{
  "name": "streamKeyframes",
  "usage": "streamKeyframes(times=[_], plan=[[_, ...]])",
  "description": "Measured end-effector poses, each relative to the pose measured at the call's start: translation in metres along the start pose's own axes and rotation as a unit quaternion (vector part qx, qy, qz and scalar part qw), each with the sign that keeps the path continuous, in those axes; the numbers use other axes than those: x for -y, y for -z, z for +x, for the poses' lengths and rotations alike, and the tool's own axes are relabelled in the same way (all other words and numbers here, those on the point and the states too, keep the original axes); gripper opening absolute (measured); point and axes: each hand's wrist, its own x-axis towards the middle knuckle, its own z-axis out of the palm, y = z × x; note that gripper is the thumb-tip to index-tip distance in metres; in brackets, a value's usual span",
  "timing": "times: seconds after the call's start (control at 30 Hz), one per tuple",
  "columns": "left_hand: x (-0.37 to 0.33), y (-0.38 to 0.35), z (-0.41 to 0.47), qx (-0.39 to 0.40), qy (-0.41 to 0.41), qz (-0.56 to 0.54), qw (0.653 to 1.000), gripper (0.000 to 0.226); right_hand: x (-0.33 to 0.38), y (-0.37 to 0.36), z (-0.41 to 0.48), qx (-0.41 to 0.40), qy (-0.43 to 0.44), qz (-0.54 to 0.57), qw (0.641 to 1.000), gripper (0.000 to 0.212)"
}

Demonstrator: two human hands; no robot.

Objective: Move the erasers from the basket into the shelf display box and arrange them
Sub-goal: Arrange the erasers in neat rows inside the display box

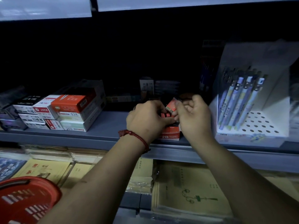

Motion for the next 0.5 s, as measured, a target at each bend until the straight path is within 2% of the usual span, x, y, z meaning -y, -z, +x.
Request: streamKeyframes(times=[0.23, 0.37, 0.5], plan=[[0.011, 0.007, 0.010, 0.059, 0.022, -0.108, 0.992, 0.019, 0.000, 0.003, 0.000, -0.003, 0.006, 0.006, 1.000, 0.022], [0.013, 0.010, 0.011, 0.026, 0.037, -0.137, 0.990, 0.014, 0.002, 0.004, -0.002, -0.004, 0.004, 0.004, 1.000, 0.021], [0.018, 0.018, 0.011, -0.011, 0.058, -0.165, 0.985, 0.022, 0.004, 0.006, -0.003, 0.002, 0.000, -0.006, 1.000, 0.020]])
